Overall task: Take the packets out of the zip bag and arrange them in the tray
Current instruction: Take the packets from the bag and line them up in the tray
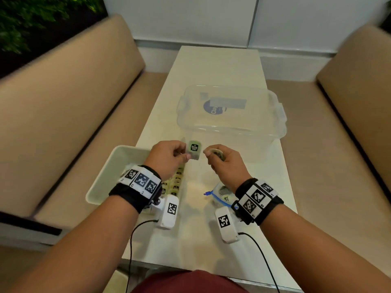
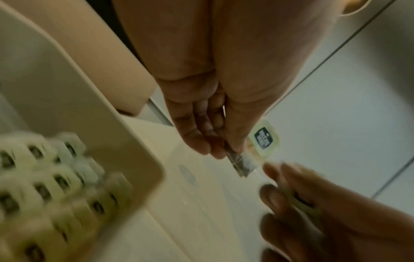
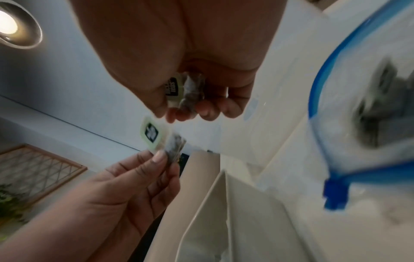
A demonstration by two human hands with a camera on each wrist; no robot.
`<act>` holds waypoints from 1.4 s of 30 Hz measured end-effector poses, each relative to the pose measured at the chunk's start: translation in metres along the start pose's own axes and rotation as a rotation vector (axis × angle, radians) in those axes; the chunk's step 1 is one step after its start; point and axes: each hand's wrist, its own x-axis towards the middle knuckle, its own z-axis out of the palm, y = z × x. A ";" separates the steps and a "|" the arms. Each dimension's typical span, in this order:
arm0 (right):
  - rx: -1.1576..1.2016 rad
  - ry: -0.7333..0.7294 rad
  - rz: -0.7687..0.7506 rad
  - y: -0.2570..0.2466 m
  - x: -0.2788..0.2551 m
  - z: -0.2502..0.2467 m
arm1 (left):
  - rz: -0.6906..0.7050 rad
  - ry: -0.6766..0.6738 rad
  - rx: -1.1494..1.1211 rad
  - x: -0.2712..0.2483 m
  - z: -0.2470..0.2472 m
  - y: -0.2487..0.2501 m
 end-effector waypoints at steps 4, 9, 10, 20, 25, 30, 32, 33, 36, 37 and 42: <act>-0.085 -0.055 0.073 0.007 0.011 0.038 | -0.193 0.087 0.288 0.024 -0.059 -0.039; -0.198 -0.070 0.130 0.015 0.018 0.072 | -0.442 -0.268 0.554 0.043 -0.083 -0.100; -0.188 -0.058 0.152 0.016 0.019 0.077 | -0.487 -0.322 0.560 0.046 -0.083 -0.111; -0.282 -0.062 0.169 0.007 0.014 0.099 | -0.481 -0.412 0.705 0.080 -0.066 -0.151; -0.309 -0.056 0.161 0.007 0.004 0.100 | -0.470 -0.432 0.727 0.082 -0.052 -0.159; -0.350 -0.023 0.163 -0.001 0.003 0.105 | -0.446 -0.452 0.760 0.081 -0.057 -0.153; -0.433 -0.018 0.100 -0.005 0.003 0.107 | -0.428 -0.411 0.773 0.079 -0.068 -0.148; -0.451 -0.008 0.061 -0.007 0.003 0.108 | -0.389 -0.373 0.782 0.077 -0.073 -0.144; -0.328 0.068 0.038 -0.014 0.009 0.111 | -0.244 -0.300 0.613 0.072 -0.089 -0.124; -0.257 0.093 0.059 -0.016 0.010 0.112 | -0.176 -0.291 0.502 0.069 -0.092 -0.117; -0.098 0.147 0.062 -0.022 0.023 0.122 | 0.087 -0.346 0.179 0.044 -0.102 -0.078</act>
